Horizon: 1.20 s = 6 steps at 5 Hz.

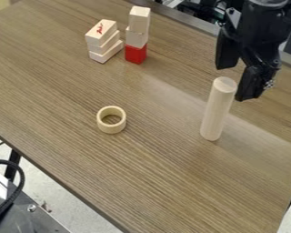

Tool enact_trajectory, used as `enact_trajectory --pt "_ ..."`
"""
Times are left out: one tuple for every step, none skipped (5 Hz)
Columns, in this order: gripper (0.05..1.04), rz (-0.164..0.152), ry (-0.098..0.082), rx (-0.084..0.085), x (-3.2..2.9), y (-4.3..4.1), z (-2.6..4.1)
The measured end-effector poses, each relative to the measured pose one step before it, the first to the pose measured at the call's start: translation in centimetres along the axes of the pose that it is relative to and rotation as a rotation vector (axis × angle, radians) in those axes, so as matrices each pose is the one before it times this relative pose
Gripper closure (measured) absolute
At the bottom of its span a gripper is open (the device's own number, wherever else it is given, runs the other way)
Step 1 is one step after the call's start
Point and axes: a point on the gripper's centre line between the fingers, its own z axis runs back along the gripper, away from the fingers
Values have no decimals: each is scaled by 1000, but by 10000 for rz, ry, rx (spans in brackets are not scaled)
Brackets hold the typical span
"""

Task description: Put the ring on the cylinder

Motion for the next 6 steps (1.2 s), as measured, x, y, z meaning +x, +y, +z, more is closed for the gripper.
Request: enact_trajectory --pt "83 -18 330 -120 -375 -242 -1037" --pt "83 78 217 116 -3004 49 -152" --pt "83 313 -159 166 -2983 593 296" --pt "83 40 -122 86 -2280 -28 186" --pt "83 320 114 55 -1597 222 105" --pt "83 753 252 34 -1271 765 -721"
